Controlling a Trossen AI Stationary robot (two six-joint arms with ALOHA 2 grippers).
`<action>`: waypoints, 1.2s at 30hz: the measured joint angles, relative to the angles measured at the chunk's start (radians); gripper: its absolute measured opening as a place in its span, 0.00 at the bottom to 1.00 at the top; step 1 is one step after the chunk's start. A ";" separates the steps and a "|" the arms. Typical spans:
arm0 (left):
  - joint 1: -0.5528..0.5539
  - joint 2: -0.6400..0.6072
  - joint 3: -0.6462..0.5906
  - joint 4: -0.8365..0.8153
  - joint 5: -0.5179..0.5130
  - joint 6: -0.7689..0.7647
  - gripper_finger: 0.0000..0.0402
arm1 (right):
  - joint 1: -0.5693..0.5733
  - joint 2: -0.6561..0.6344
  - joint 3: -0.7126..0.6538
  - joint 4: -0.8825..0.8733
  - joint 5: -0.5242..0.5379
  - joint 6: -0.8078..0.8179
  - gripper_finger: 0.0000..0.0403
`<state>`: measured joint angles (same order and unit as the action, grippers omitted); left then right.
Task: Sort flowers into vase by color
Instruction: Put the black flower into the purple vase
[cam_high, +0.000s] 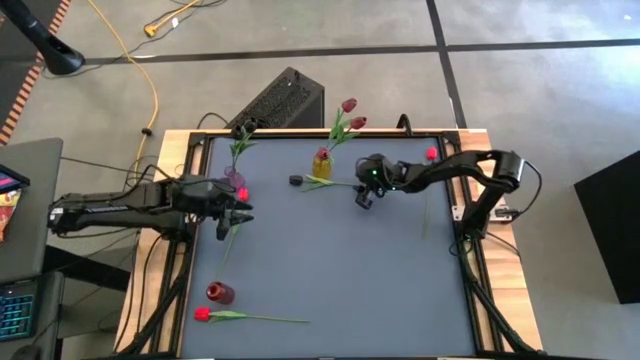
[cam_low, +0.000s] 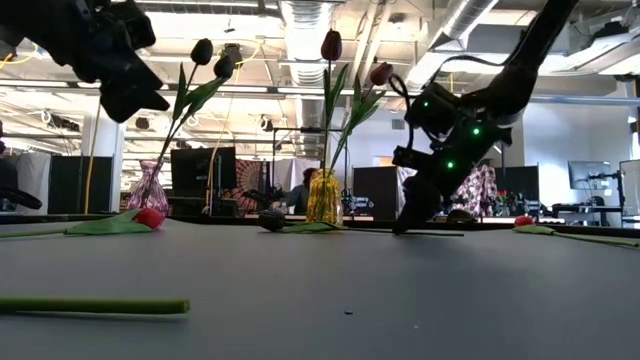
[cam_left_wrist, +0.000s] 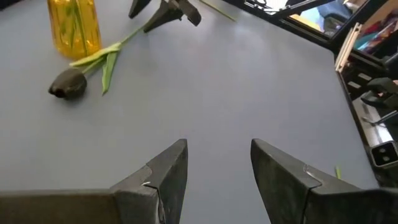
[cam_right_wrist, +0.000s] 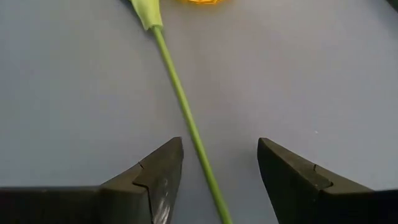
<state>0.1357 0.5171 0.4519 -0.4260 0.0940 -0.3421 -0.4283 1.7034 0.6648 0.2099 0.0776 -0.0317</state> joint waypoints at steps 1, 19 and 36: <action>-0.003 0.000 0.000 0.000 -0.008 0.003 0.41 | 0.000 0.006 0.006 -0.008 0.000 0.000 0.57; -0.007 0.000 0.000 0.011 -0.020 0.113 0.41 | 0.083 -0.074 0.015 -0.155 -0.270 0.030 0.06; -0.079 0.000 0.000 0.131 0.048 0.179 0.41 | 0.354 -0.361 0.019 0.079 -0.355 -0.082 0.05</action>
<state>0.0571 0.5171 0.4515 -0.2946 0.1416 -0.1633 -0.0744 1.3429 0.6834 0.2890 -0.2772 -0.1135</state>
